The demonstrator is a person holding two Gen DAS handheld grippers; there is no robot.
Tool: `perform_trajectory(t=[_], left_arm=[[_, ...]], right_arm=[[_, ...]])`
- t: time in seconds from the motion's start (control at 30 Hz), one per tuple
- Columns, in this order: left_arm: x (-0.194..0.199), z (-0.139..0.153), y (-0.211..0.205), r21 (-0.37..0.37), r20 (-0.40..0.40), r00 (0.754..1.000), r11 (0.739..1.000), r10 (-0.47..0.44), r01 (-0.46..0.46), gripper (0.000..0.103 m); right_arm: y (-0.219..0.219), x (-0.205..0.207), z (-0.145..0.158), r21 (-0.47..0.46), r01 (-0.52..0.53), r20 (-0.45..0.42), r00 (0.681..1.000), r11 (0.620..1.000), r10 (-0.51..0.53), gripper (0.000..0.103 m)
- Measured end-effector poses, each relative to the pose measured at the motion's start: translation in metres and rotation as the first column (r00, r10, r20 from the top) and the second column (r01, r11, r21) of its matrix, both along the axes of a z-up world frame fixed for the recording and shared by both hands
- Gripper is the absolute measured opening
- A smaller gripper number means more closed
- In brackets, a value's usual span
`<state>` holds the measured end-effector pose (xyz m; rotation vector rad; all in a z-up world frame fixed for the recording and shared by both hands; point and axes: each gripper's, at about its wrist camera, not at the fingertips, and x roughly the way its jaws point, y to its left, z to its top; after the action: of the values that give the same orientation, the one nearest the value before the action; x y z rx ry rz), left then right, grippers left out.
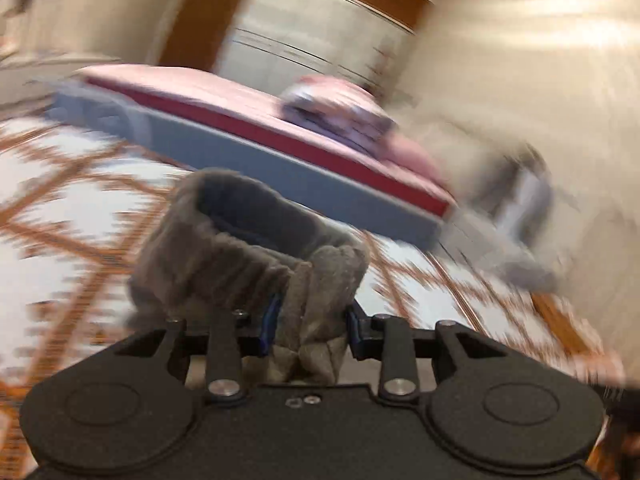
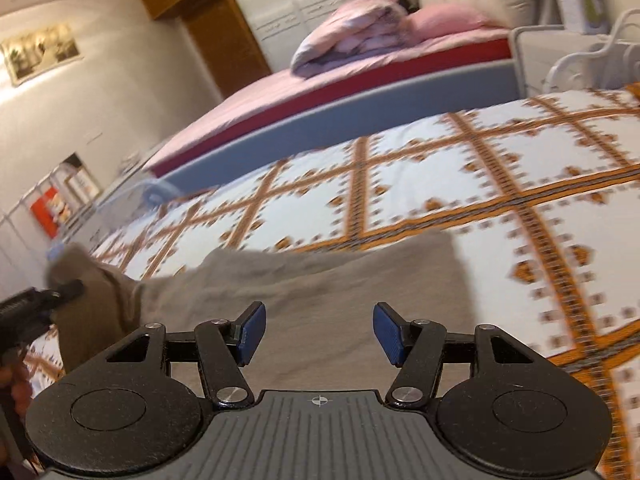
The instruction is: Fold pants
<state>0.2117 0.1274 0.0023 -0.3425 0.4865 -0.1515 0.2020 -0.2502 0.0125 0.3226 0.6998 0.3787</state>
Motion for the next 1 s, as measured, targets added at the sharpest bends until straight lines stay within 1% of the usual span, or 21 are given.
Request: perform_trajectory(t=[0.07,0.13,0.17,0.2,0.23,0.27,0.3,0.33,0.4,0.43,0.5,0.53,0.57,0.63,0.73,0.8,0.83,0.87,0.9,0.97,1.0], left_arm=[[0.007,-0.002,-0.043,0.002,0.011,0.995,0.995,-0.1,0.1,0.025],[0.01,-0.006,-0.089,0.014,0.008,0.974,0.974,-0.228,0.228,0.025],[0.012,-0.011,-0.11,0.014,-0.014,0.955,0.955,-0.295,0.295,0.029],[0.012,-0.018,-0.128,0.026,-0.043,0.94,0.941,-0.337,0.339,0.032],[0.012,-0.025,-0.138,0.042,-0.072,0.934,0.934,-0.351,0.354,0.04],[0.011,-0.031,-0.145,0.057,-0.094,0.936,0.936,-0.341,0.347,0.055],[0.01,-0.035,-0.145,0.065,-0.093,0.944,0.944,-0.317,0.323,0.059],[0.009,-0.037,-0.144,0.066,-0.093,0.948,0.948,-0.304,0.311,0.059],[0.009,-0.035,-0.137,0.03,-0.083,0.953,0.955,-0.29,0.294,0.064],[0.006,-0.033,-0.135,0.023,-0.069,0.956,0.958,-0.285,0.288,0.074],[0.004,-0.025,-0.132,0.047,-0.046,0.967,0.966,-0.252,0.254,0.073],[0.005,-0.022,-0.124,0.039,-0.049,0.973,0.973,-0.226,0.228,0.072],[0.006,-0.021,-0.113,0.023,-0.058,0.977,0.979,-0.203,0.205,0.07],[0.008,-0.018,-0.093,0.031,-0.079,0.985,0.987,-0.156,0.159,0.069],[0.005,-0.018,-0.061,0.054,-0.121,0.989,0.994,-0.087,0.094,0.069],[0.003,-0.02,-0.04,0.059,-0.159,0.986,0.997,-0.041,0.051,0.069],[0.002,-0.022,-0.03,0.067,-0.175,0.984,0.997,-0.016,0.028,0.069],[0.0,-0.023,-0.02,0.073,-0.192,0.981,0.997,0.003,0.011,0.069],[-0.002,-0.023,-0.011,0.082,-0.202,0.979,0.997,0.023,-0.007,0.069],[-0.007,-0.024,0.006,0.092,-0.208,0.976,0.995,0.061,-0.042,0.069],[-0.009,-0.024,0.013,0.091,-0.213,0.975,0.995,0.07,-0.052,0.069]], right_arm=[[-0.021,-0.003,0.007,0.005,0.03,0.003,1.0,1.0,-0.03,0.06],[-0.04,-0.003,0.009,0.018,0.053,-0.01,0.999,0.998,-0.052,0.06],[-0.047,-0.002,0.008,0.03,0.063,-0.013,0.998,0.998,-0.063,0.061],[-0.056,0.0,0.006,0.052,0.074,-0.024,0.997,0.996,-0.073,0.065],[-0.061,0.002,0.003,0.073,0.089,-0.038,0.996,0.993,-0.087,0.068],[-0.065,0.004,0.0,0.093,0.107,-0.053,0.993,0.99,-0.103,0.076],[-0.068,0.006,-0.002,0.109,0.125,-0.065,0.991,0.986,-0.118,0.078],[-0.069,0.007,-0.005,0.125,0.14,-0.08,0.988,0.982,-0.13,0.078],[-0.069,0.01,-0.01,0.173,0.142,-0.11,0.986,0.975,-0.124,0.078],[-0.068,0.009,-0.01,0.195,0.138,-0.113,0.987,0.971,-0.118,0.078],[-0.064,0.006,-0.008,0.198,0.14,-0.102,0.987,0.97,-0.122,0.078],[-0.063,0.005,-0.007,0.208,0.128,-0.101,0.989,0.97,-0.108,0.078],[-0.061,0.005,-0.008,0.233,0.107,-0.104,0.991,0.967,-0.085,0.078],[-0.055,0.003,-0.01,0.255,0.062,-0.121,0.992,0.965,-0.032,0.078],[-0.041,-0.003,-0.015,0.232,0.006,-0.146,0.989,0.973,0.029,0.078],[-0.034,-0.005,-0.014,0.234,-0.014,-0.127,0.991,0.972,0.045,0.076],[-0.032,-0.005,-0.013,0.231,-0.018,-0.112,0.993,0.973,0.045,0.074],[-0.029,-0.004,-0.014,0.239,-0.024,-0.11,0.993,0.971,0.051,0.066],[-0.027,-0.001,-0.017,0.25,-0.031,-0.121,0.991,0.968,0.063,0.06],[-0.019,0.006,-0.025,0.239,-0.026,-0.162,0.985,0.971,0.066,0.051],[-0.015,0.009,-0.028,0.232,-0.027,-0.175,0.982,0.972,0.069,0.049]])
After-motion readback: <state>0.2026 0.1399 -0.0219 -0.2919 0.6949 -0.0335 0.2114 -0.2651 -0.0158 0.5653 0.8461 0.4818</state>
